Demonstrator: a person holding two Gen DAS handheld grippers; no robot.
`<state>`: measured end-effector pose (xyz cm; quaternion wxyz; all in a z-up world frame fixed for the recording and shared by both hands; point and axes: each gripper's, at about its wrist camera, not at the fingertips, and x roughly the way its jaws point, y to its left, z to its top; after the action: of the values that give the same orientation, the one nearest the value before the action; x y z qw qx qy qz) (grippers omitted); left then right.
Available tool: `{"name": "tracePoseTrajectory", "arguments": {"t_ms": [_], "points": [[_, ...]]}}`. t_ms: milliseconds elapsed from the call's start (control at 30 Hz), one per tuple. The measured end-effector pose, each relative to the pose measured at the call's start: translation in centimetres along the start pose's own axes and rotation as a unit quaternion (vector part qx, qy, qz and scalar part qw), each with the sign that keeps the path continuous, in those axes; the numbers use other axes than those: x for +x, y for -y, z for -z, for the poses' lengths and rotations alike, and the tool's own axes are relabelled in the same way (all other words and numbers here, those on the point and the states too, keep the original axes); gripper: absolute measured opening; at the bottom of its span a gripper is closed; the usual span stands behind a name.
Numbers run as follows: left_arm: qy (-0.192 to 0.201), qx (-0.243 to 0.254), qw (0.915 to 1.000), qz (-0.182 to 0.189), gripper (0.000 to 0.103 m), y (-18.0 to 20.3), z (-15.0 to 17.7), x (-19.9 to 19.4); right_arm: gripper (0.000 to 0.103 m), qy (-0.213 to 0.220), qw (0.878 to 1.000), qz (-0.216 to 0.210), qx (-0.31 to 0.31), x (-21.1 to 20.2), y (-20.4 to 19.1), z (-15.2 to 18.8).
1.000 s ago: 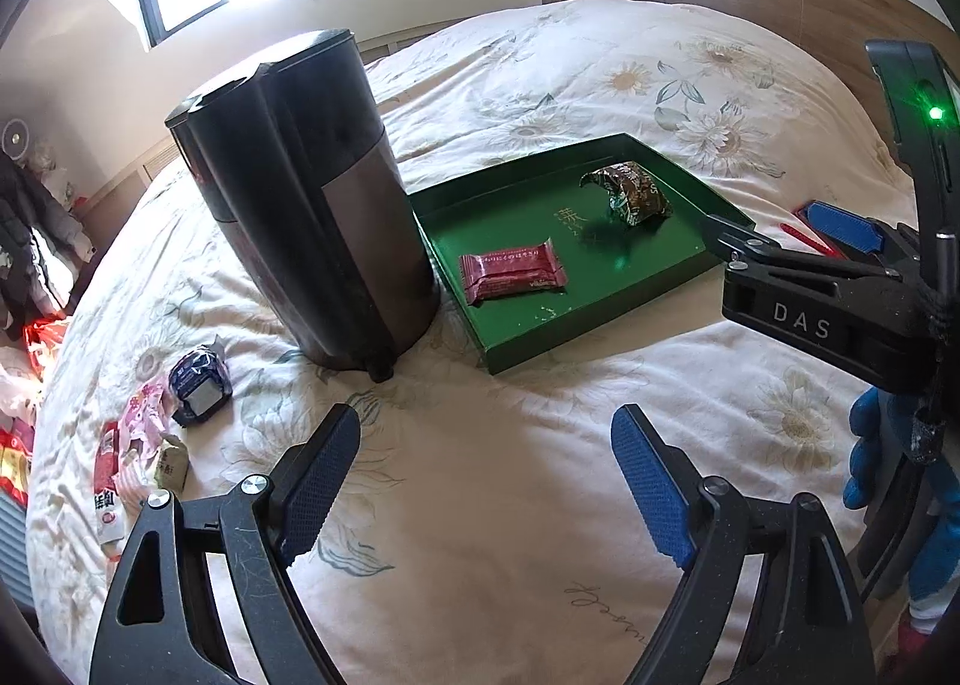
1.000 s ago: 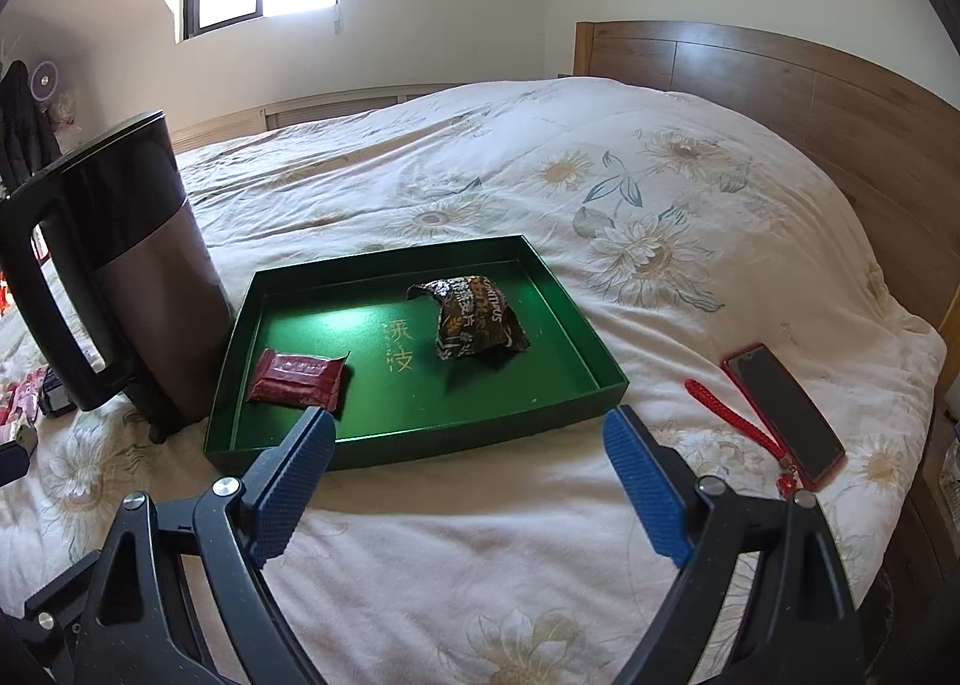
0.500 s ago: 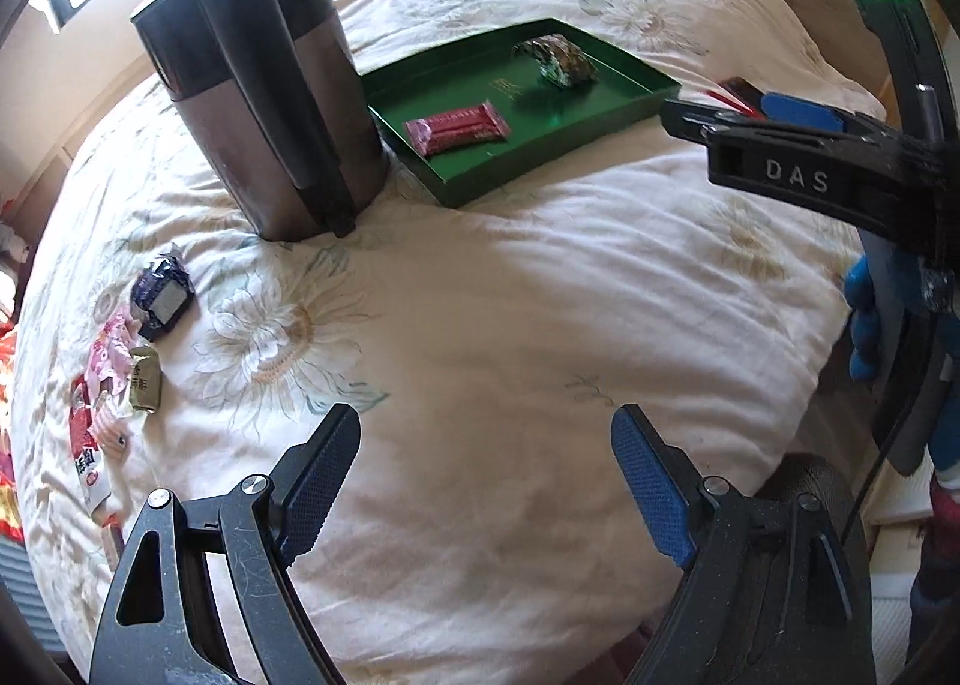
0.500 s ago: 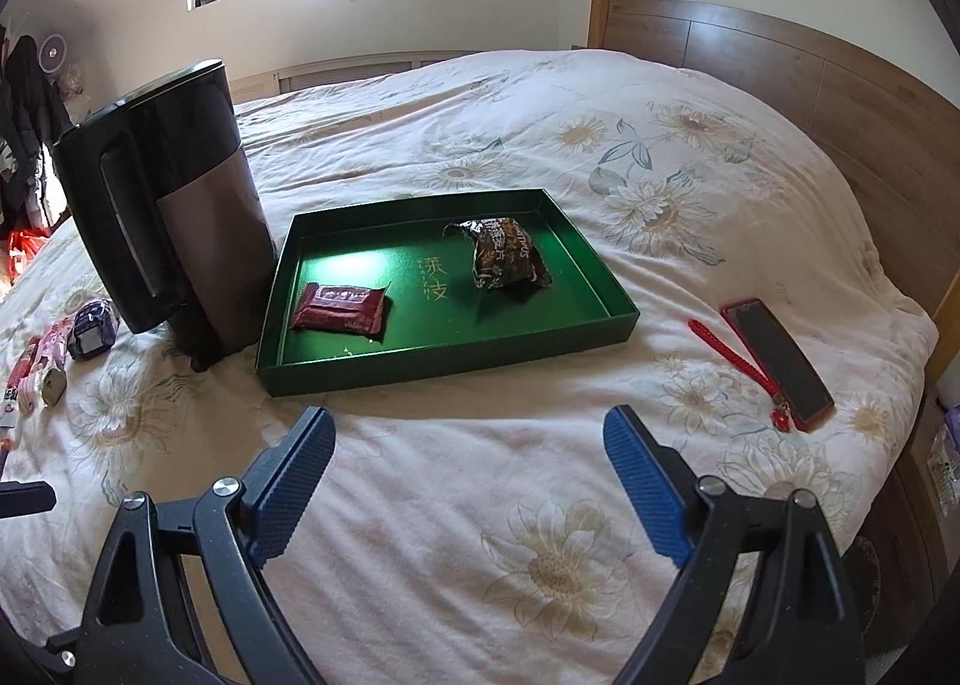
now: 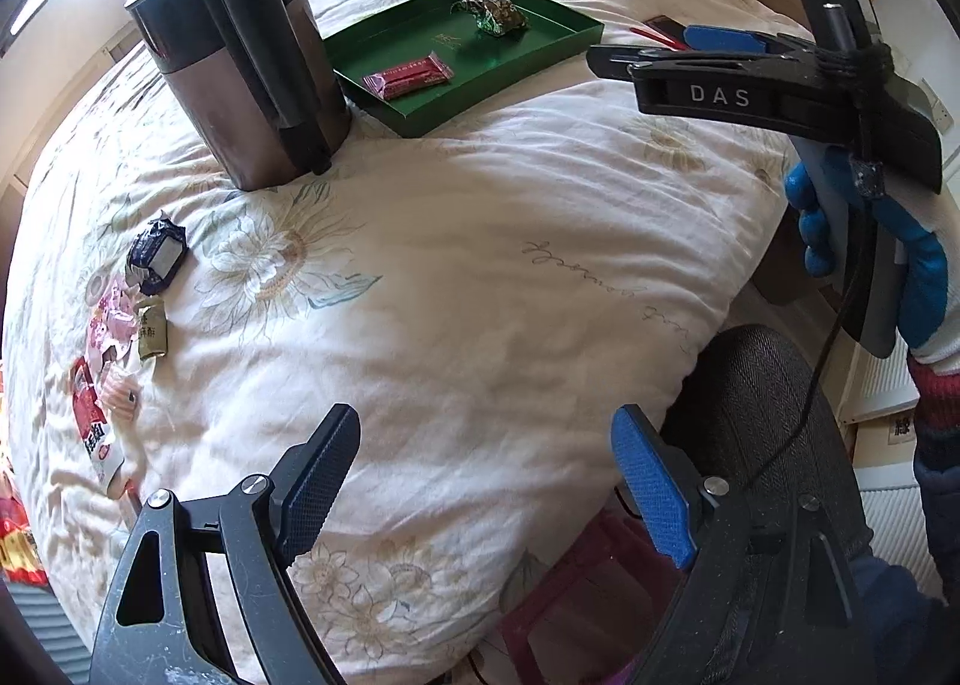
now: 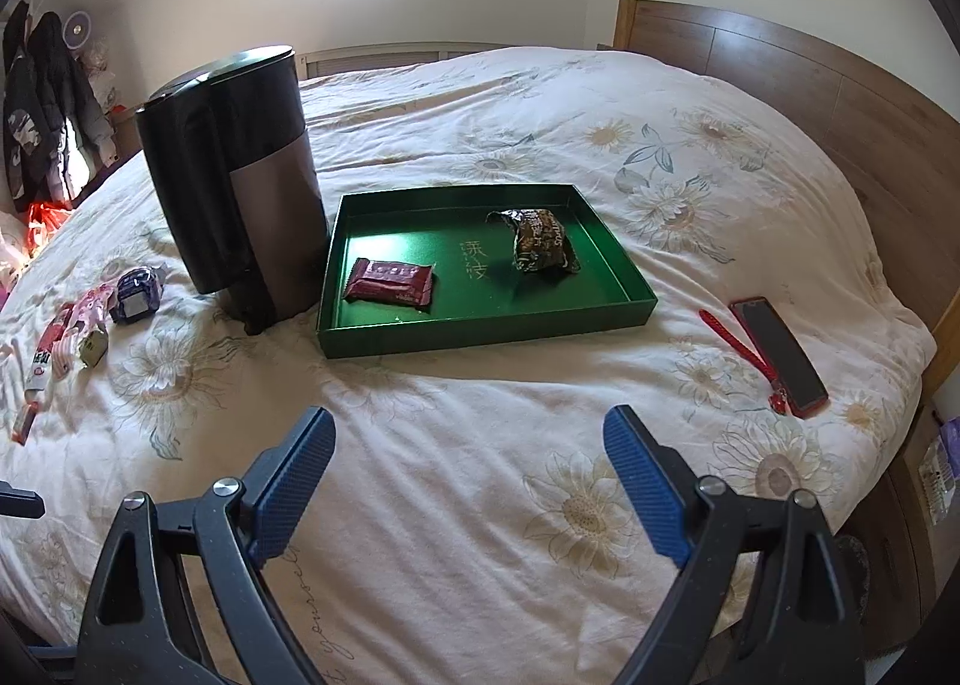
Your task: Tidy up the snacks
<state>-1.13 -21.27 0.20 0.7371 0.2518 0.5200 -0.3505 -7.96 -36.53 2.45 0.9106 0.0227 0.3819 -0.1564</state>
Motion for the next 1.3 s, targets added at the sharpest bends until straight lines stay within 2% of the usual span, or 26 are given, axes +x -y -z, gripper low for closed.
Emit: {"name": "tracePoseTrajectory", "arguments": {"t_ms": [200,600,1300], "points": [[-0.027,0.009,0.9995,0.013,0.082,-0.1,2.7,-0.7,0.103,-0.01,1.0,-0.007,-0.019,-0.7,-1.7,0.5],[-0.048,0.022,0.9978,0.041,0.082,0.6,6.8,-1.3,0.103,-0.02,0.998,-0.017,-0.053,-2.1,-4.7,1.3],[-0.042,0.021,0.9981,0.039,0.082,1.5,9.2,-2.7,0.103,-0.023,0.996,-0.03,-0.075,-4.1,-6.6,2.4]]}}
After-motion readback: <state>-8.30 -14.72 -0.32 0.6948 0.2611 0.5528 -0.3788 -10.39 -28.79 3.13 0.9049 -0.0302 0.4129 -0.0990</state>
